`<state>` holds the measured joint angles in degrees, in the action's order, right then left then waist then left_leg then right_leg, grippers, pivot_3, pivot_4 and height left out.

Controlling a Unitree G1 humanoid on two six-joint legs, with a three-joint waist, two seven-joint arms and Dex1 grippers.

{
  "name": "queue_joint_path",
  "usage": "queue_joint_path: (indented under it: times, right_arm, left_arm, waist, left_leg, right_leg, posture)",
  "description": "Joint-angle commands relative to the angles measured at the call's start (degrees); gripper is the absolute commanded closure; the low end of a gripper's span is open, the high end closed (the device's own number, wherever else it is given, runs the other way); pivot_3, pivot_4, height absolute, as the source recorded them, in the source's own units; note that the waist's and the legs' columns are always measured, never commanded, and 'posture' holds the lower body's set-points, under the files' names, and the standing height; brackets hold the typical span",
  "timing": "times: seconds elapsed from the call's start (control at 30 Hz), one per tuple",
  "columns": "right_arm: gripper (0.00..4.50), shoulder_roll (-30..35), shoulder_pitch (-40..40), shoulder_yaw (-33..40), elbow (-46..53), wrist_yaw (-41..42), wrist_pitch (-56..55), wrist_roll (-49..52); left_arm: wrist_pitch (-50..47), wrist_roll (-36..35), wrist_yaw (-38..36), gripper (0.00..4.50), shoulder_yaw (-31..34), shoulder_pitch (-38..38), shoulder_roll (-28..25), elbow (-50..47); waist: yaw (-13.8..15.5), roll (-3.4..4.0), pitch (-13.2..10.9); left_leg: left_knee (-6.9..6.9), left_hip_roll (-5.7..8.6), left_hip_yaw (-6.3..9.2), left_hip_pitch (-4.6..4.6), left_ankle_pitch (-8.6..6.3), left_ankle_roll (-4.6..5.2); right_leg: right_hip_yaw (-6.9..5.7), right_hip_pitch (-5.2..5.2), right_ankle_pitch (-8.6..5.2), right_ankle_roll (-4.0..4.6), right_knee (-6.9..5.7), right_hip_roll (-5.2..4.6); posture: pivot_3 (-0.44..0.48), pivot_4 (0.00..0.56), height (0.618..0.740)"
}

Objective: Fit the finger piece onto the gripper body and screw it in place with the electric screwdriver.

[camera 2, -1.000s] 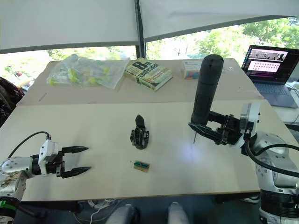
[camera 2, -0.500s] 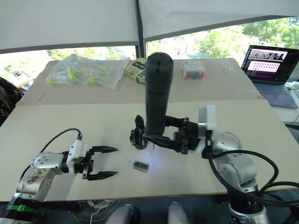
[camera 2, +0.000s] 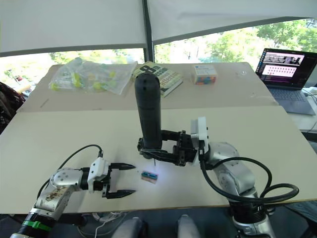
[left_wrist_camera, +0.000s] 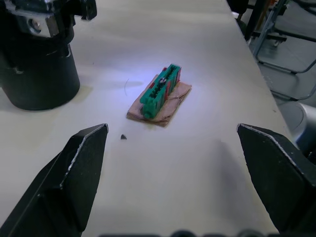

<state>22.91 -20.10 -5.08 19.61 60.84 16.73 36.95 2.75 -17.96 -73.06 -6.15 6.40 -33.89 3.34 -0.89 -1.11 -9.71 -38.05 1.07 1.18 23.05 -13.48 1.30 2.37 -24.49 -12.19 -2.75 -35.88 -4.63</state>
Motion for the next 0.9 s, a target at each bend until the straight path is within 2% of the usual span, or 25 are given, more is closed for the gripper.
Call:
queue_joint_path:
  times: [0.03,0.9]
  right_arm:
    - [2.59,-0.99,-2.29,0.00,0.92,-0.16,-1.78,-0.06]
    - [2.59,-4.24,-3.07,-4.89,-4.03,1.11,-3.70,-6.22]
  left_arm:
    - [1.42,0.81,1.02,0.09,-0.26,1.27,0.59,0.86]
    - [-2.48,0.13,1.73,0.09,-3.34,4.54,2.10,-2.21]
  waist:
    - [0.02,0.00,0.00]
    - [0.00,-0.01,0.00]
  left_leg:
    - [0.00,0.00,0.00,0.00,0.00,0.00]
    - [-0.20,-0.02,0.03,-0.01,0.00,-0.01]
  right_leg:
    - [0.00,0.00,0.00,0.00,0.00,0.01]
    - [0.03,0.04,0.00,0.01,-0.15,0.12]
  posture:
    - [0.000,0.150,0.740]
    - [0.000,0.150,0.740]
